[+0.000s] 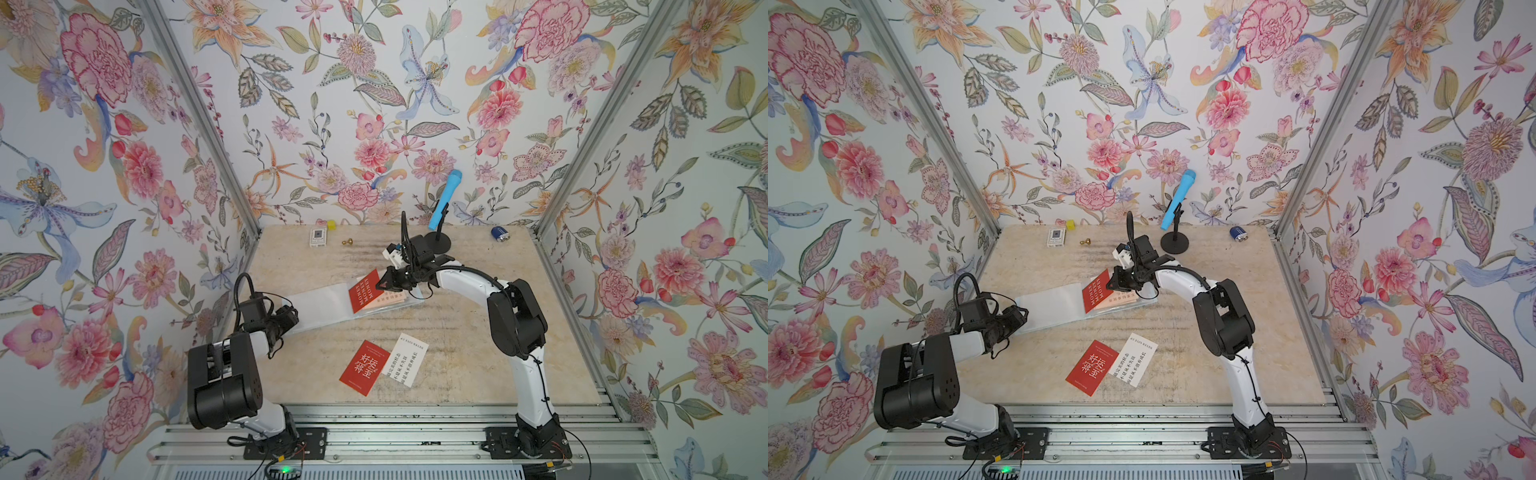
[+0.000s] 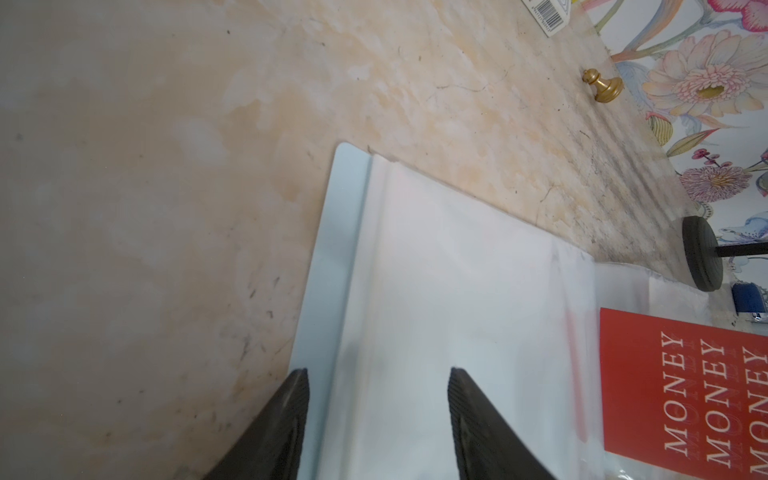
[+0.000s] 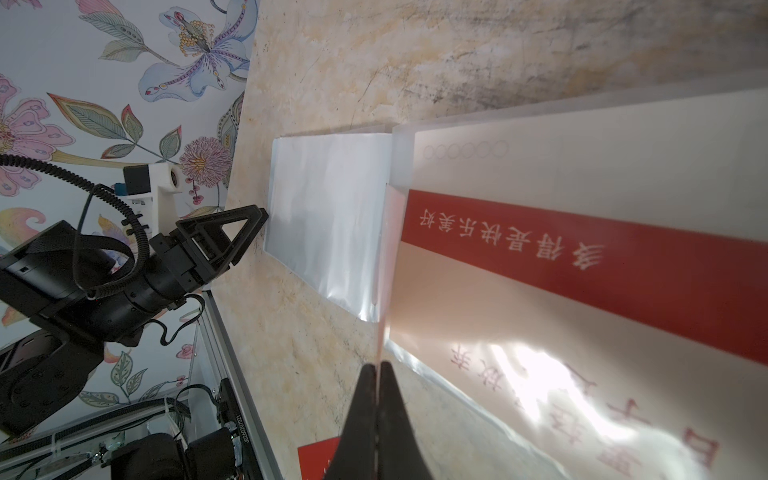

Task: Place the photos into the photo albums
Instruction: Insert the photo into the photo album.

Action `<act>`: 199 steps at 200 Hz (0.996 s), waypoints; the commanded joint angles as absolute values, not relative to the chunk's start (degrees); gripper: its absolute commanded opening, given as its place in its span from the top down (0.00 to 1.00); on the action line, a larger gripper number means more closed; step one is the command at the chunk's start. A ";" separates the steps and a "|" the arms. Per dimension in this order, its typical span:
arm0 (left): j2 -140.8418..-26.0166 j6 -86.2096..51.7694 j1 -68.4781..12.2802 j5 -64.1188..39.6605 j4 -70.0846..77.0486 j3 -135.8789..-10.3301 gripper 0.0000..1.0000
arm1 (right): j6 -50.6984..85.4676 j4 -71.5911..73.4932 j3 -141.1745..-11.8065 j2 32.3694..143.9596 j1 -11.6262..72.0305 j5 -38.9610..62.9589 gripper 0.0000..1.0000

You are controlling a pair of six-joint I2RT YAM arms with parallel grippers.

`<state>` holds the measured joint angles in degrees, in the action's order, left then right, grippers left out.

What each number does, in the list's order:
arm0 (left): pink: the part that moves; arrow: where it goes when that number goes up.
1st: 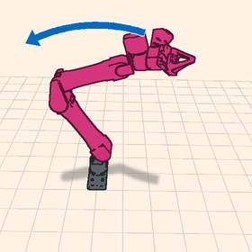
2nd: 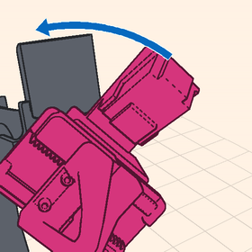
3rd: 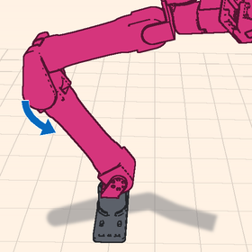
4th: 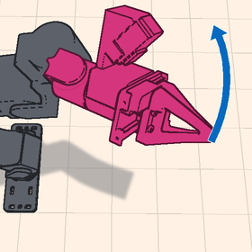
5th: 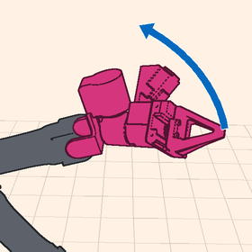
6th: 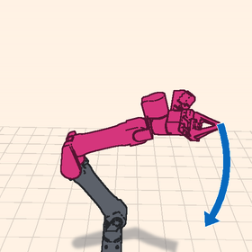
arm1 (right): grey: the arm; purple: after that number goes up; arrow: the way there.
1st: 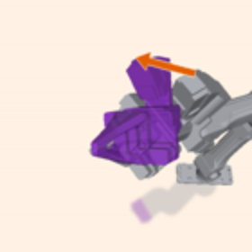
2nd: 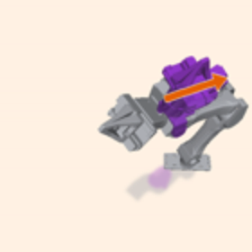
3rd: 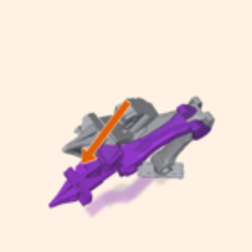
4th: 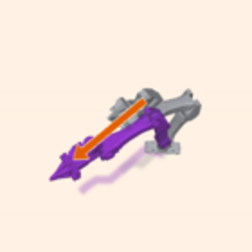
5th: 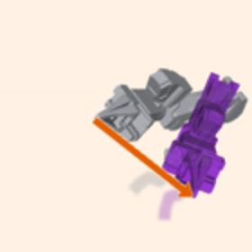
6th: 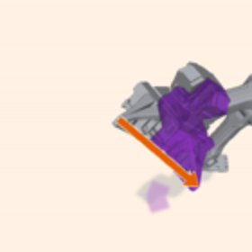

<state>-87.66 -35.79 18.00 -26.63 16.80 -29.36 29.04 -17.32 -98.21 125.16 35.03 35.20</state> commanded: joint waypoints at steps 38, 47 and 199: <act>-91.18 -34.19 18.38 -30.76 16.71 -30.06 0.42 | 29.96 -17.58 -99.53 128.06 35.33 34.90 0.95; -91.23 -34.10 18.45 -30.67 16.71 -30.06 0.42 | 29.88 -17.59 -99.67 127.99 35.42 34.81 0.95; -91.22 -33.78 18.37 -31.55 16.84 -30.14 0.41 | 32.94 -11.70 -96.39 121.37 34.38 36.04 0.96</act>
